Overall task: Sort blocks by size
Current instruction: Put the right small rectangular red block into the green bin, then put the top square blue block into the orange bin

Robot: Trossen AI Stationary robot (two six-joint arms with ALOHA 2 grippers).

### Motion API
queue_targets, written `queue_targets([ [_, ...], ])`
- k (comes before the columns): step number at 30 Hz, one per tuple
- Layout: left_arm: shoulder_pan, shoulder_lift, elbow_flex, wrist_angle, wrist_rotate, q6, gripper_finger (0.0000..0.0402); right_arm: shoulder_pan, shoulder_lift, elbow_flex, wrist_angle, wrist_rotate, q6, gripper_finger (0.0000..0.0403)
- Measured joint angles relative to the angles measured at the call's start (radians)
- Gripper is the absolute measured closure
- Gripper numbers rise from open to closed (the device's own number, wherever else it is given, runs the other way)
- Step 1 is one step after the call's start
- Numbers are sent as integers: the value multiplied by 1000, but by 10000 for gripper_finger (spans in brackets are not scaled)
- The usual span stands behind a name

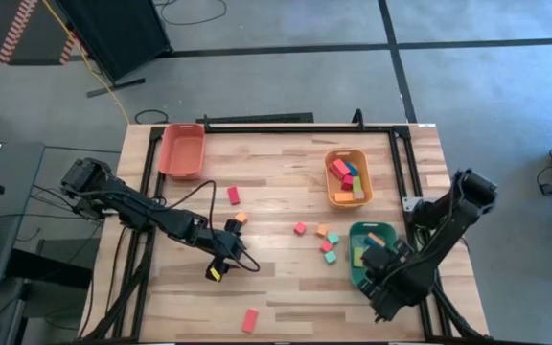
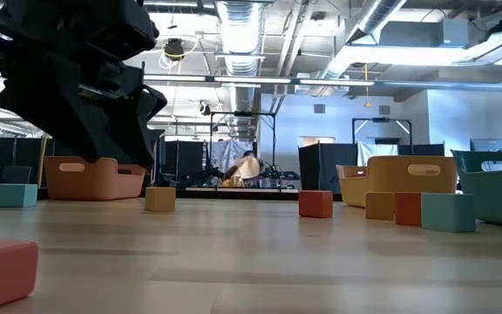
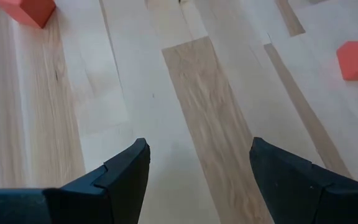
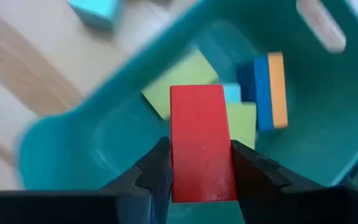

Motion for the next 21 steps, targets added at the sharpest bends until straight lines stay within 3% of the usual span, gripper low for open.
queue_targets([
  [11,0,0,0,-3,3,-5,136,0,40,-2,-3,-34,2,230],
  [21,0,0,0,-3,2,6,136,0,40,-2,-28,-33,8,169],
])
